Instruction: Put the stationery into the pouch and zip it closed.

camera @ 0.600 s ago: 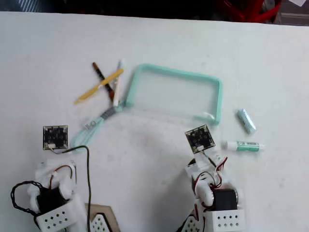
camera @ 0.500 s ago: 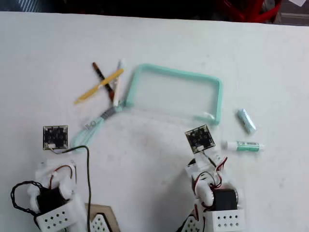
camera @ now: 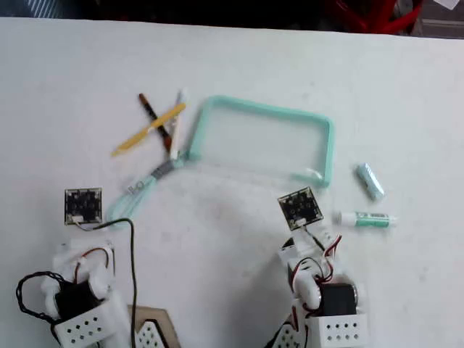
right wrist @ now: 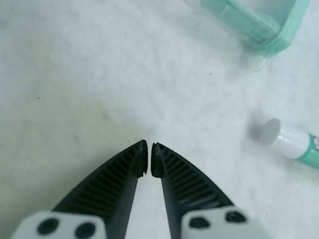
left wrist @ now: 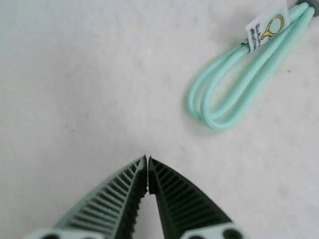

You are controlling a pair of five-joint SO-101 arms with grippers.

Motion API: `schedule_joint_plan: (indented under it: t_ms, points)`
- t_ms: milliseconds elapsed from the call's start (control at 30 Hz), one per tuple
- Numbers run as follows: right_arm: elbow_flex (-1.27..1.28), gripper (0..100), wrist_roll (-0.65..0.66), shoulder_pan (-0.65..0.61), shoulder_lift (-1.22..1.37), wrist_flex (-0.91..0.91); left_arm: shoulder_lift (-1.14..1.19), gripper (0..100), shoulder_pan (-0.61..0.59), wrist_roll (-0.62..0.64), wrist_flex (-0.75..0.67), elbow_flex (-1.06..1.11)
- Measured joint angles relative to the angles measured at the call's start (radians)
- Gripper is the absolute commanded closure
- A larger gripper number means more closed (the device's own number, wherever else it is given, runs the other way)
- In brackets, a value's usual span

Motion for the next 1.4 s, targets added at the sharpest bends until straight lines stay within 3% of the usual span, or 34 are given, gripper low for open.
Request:
schedule_joint_plan:
  t_ms: [133,367,500,1400]
  points:
    - [0.000,97.4,0.000,0.000,0.000,0.000,0.000,98,0.008,0.000,0.000,0.000]
    - [0.000,97.4,0.000,-0.003,0.000,0.000,0.000,98,0.264,0.000,0.000,0.000]
    - [0.000,97.2,0.000,-0.003,0.000,0.000,0.000,98,0.330,0.000,0.000,0.000]
    - [0.000,97.4,0.000,-0.002,0.000,0.000,0.000,98,0.318,0.000,0.000,0.000]
